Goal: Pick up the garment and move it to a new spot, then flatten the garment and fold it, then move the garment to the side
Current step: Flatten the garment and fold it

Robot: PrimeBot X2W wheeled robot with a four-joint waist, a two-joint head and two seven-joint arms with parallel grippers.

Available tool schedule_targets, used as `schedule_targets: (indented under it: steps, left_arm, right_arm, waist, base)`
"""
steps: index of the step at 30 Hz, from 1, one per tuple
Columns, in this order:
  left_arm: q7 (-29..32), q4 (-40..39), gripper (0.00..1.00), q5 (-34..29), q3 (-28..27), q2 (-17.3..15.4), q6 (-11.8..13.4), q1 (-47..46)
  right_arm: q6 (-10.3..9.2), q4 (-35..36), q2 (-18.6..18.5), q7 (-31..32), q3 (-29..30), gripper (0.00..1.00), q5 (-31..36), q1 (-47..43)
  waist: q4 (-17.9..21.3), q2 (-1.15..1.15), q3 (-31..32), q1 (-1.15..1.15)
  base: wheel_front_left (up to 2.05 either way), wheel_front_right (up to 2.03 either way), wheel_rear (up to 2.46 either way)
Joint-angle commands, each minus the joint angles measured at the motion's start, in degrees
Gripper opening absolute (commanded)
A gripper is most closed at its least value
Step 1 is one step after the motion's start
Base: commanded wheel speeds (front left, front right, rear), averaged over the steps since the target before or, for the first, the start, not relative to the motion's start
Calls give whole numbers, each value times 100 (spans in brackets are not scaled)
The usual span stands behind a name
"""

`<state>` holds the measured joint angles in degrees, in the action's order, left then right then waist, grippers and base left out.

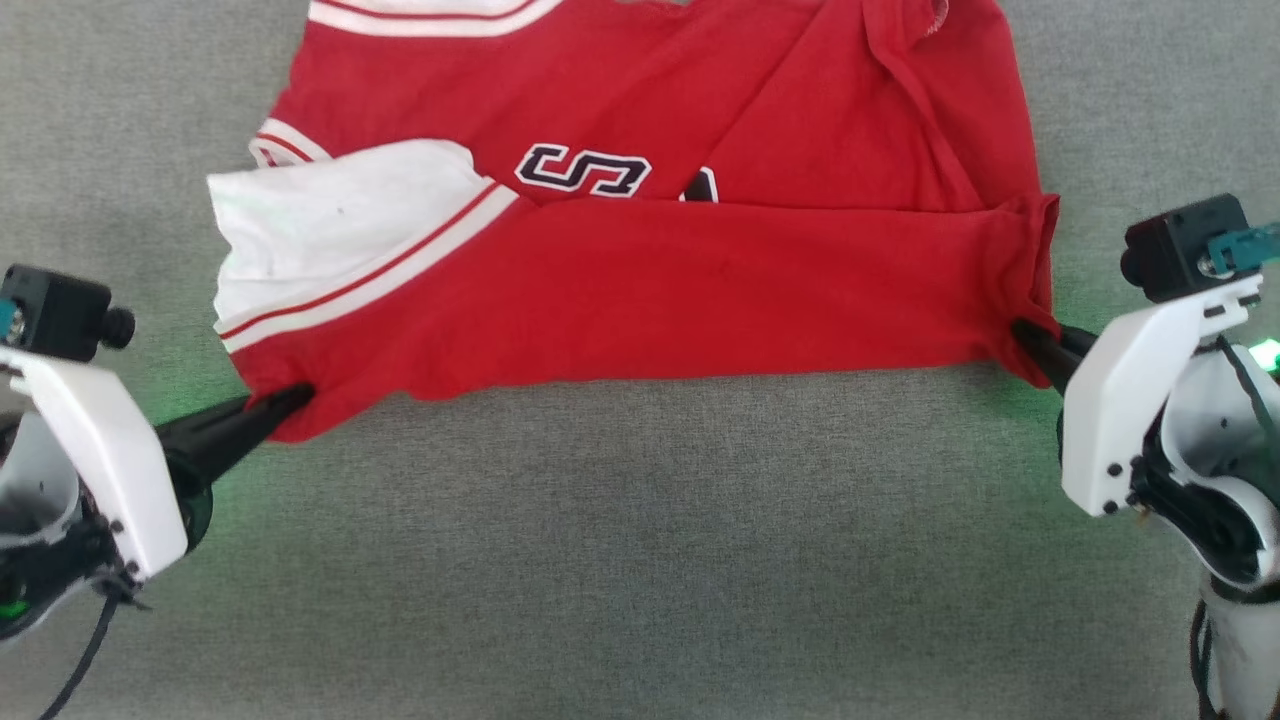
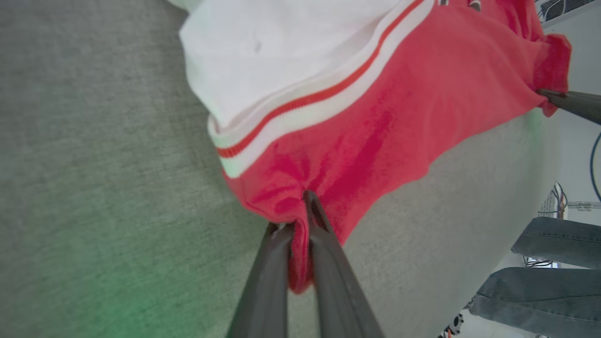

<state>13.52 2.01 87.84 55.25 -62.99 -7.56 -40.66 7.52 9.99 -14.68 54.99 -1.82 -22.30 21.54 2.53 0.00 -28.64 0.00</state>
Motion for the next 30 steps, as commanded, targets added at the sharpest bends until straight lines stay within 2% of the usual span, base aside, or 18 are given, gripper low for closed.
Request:
schedule_targets:
  steps: [1, 14, 17, 23, 24, 25, 26, 27, 28, 29, 30]
  left_arm:
    - [-94, -106, 0, 48, 10, -77, 14, 143]
    - [-774, -1151, 0, 159, 239, -848, 14, 1087]
    - [-997, -1260, 0, 130, 298, -904, 15, 1297]
    - [-1190, -1232, 0, 83, 367, -784, 15, 1418]
    - [-1225, -1209, 0, 64, 360, -765, 15, 1413]
    - [-1282, -1177, 0, 65, 347, -733, 15, 1411]
    - [-1345, -1153, 27, 58, 326, -689, 15, 1409]
    - [-1345, -1153, 27, 58, 326, -689, 15, 1409]
    - [-1427, -1120, 57, 50, 305, -651, 15, 1409]
    - [-1494, -1093, 85, 62, 296, -627, 15, 1427]
    - [-1565, -1082, 100, 45, 284, -614, 15, 1441]
  right_arm:
    - [-7, 105, -43, -23, 27, 0, -47, -119]
    - [-7, 984, -398, 480, 415, 0, -378, -1333]
    - [-7, 1110, -384, 457, 537, 0, -434, -1558]
    - [-7, 1156, -324, 366, 611, 0, -463, -1740]
    - [-7, 1167, -323, 292, 624, 4, -449, -1730]
    - [-7, 1158, -309, 213, 646, 35, -410, -1710]
    - [-7, 1136, -299, 140, 652, 71, -375, -1711]
    - [-7, 1136, -299, 140, 652, 71, -375, -1711]
    - [-7, 1123, -293, 47, 664, 100, -337, -1723]
    - [-7, 1121, -254, -86, 706, 100, -304, -1727]
    - [-7, 1099, -187, -224, 765, 100, -268, -1727]
  waist:
    - [-27, 0, 90, 0]
    - [-89, 0, 408, 0]
    - [-88, 0, 440, 0]
    - [-93, 0, 535, 0]
    - [-93, 0, 548, 0]
    - [-89, 0, 561, 0]
    - [-88, 0, 576, 0]
    - [-88, 0, 576, 0]
    - [-90, 0, 591, 0]
    - [-87, 0, 603, 0]
    - [-81, 0, 612, 0]
  base:
    - [0, 0, 0]
    - [0, 0, 0]
    - [0, 0, 0]
    - [0, 0, 0]
    - [0, 0, 0]
    - [0, 0, 0]
    - [0, 0, 0]
    - [0, 0, 0]
    - [0, 0, 0]
    - [0, 0, 0]
    - [0, 0, 0]
